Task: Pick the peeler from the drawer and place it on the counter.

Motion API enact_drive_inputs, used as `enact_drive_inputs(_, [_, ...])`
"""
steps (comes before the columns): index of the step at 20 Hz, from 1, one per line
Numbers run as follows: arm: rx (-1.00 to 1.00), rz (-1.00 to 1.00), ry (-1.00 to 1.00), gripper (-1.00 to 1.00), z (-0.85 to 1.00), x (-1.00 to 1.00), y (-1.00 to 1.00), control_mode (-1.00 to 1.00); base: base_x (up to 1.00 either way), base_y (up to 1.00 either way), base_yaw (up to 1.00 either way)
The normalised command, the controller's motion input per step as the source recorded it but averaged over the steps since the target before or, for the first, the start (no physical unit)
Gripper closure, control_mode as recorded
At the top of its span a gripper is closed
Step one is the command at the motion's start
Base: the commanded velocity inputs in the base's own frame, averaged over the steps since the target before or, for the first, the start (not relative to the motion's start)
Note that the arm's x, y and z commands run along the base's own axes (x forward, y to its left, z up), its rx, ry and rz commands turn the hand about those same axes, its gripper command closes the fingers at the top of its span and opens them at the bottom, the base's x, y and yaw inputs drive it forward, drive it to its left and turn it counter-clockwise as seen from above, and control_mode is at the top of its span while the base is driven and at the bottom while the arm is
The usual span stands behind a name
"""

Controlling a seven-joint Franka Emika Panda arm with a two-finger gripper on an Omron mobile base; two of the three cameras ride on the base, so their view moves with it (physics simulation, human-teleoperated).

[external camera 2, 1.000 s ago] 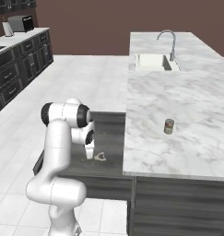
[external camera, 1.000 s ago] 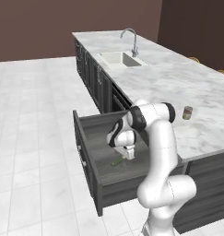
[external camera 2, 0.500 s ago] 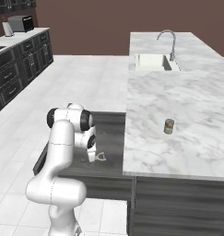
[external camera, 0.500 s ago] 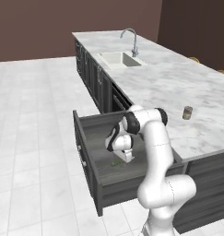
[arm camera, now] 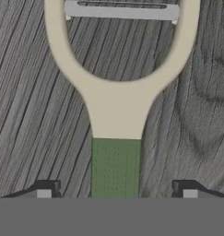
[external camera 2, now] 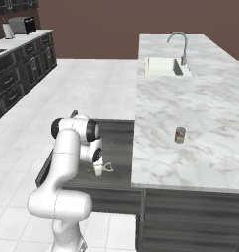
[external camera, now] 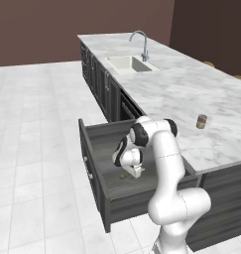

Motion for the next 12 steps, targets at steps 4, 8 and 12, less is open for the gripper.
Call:
enact_drive_inputs(4, [0.0, 0.0, 0.0, 1.0, -0.79, 0.0, 0.07, -1.0, 0.0, 0.0, 0.0])
enact_drive_inputs(8, [0.0, 0.0, 0.0, 1.0, -0.7, -0.02, 0.0, -1.0, 0.0, 0.0, 0.0])
enact_drive_inputs(12, [-0.05, 0.0, 0.0, 1.0, -0.37, -0.01, 0.06, -1.0, 0.0, 0.0, 0.0])
